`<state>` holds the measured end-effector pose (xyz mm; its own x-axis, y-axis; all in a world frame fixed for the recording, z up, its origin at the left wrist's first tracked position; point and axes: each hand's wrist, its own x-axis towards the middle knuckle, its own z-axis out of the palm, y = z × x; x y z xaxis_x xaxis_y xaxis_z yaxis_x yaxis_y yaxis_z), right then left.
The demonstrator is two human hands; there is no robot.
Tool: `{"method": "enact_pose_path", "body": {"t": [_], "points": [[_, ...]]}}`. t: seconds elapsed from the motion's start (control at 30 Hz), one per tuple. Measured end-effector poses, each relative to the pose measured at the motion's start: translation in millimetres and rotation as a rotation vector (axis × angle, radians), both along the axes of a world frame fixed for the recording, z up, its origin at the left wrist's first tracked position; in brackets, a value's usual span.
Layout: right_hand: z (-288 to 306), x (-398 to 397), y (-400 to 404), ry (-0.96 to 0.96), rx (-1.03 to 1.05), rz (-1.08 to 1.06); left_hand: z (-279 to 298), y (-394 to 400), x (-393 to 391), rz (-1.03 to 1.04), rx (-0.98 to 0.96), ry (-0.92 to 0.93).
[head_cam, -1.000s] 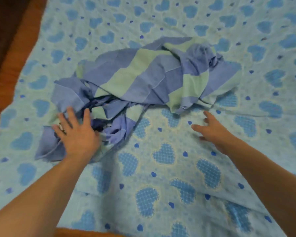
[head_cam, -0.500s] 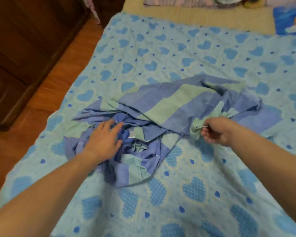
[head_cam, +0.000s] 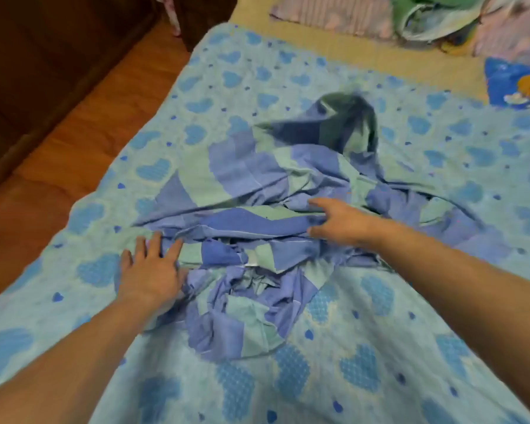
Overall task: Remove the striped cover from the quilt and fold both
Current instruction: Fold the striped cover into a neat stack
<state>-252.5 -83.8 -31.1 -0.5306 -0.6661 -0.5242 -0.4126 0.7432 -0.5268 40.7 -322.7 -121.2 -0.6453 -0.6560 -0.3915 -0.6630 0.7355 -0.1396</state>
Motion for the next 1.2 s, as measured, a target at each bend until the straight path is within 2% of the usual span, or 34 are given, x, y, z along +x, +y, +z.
{"method": "enact_pose_path", "body": {"t": [0.07, 0.13, 0.17, 0.27, 0.37, 0.43, 0.5, 0.57, 0.6, 0.67, 0.7, 0.73, 0.77, 0.8, 0.83, 0.9, 0.93, 1.0, 1.1, 1.17, 1.2], "points": [[-53.8, 35.4, 3.6, 0.277, 0.109, 0.234, -4.5, -17.8, 13.0, 0.108, 0.09, -0.012], [-85.3, 57.2, 5.7, 0.527, 0.135, 0.324, -8.5, -23.0, 24.0, 0.105, 0.122, 0.068], [-95.3, 65.0, 7.0, 0.586, 0.156, 0.328, -10.7, -20.4, 28.3, 0.076, 0.101, 0.109], [-101.4, 79.0, 13.6, 0.629, 0.054, 0.297, -14.8, 1.0, 35.7, -0.005, 0.038, 0.167], [-90.4, 64.5, 24.9, 0.645, -0.082, 0.024, -3.2, 13.2, 32.8, -0.149, -0.02, 0.321], [-84.5, 33.3, 42.7, 0.718, 0.09, -0.061, 8.1, 14.3, 25.9, -0.359, 0.029, 0.492], [-81.0, -4.8, 70.6, 0.714, 0.403, -0.028, 15.2, 22.9, 24.7, -0.486, 0.376, 0.491], [-74.5, -36.7, 98.0, 0.745, 0.568, 0.044, 15.3, 40.4, 30.8, -0.426, 0.677, 0.291], [-67.8, -44.1, 108.3, 0.802, 0.552, 0.071, 11.2, 48.1, 35.0, -0.325, 0.745, 0.257], [-51.3, -40.3, 124.6, 0.912, 0.325, -0.018, 3.1, 58.8, 41.8, -0.008, 0.848, 0.38], [-44.6, -25.4, 134.3, 0.889, 0.158, -0.126, 1.0, 63.1, 43.4, 0.178, 0.889, 0.475], [-37.4, -4.5, 146.8, 0.838, 0.039, -0.214, 0.6, 67.2, 44.7, 0.341, 0.891, 0.551], [-31.6, 21.8, 163.2, 0.763, 0.03, -0.245, 3.0, 71.8, 45.8, 0.448, 0.852, 0.596], [-28.1, 51.6, 182.0, 0.676, 0.076, -0.206, 8.6, 77.7, 46.9, 0.487, 0.782, 0.599], [-29.1, 84.1, 206.4, 0.561, 0.212, -0.087, 14.5, 84.2, 48.8, 0.481, 0.709, 0.574], [-18.4, 150.1, 261.8, 0.37, 0.469, 0.172, 29.6, 96.4, 52.6, 0.377, 0.609, 0.474], [-13.1, 172.2, 287.6, 0.329, 0.512, 0.189, 34.4, 97.7, 55.7, 0.289, 0.567, 0.392], [12.5, 202.8, 352.9, 0.255, 0.536, 0.092, 60.2, 105.5, 63.2, 0.119, 0.475, 0.203], [46.0, 207.1, 426.4, 0.306, 0.556, 0.011, 108.0, 127.1, 82.1, 0.058, 0.409, 0.17], [83.1, 167.7, 437.8, 0.313, 0.561, 0.007, 155.2, 134.9, 68.1, 0.044, 0.388, 0.236], [114.1, 131.9, 434.0, 0.419, 0.518, -0.044, 187.2, 134.9, 47.1, 0.052, 0.353, 0.297]]}}
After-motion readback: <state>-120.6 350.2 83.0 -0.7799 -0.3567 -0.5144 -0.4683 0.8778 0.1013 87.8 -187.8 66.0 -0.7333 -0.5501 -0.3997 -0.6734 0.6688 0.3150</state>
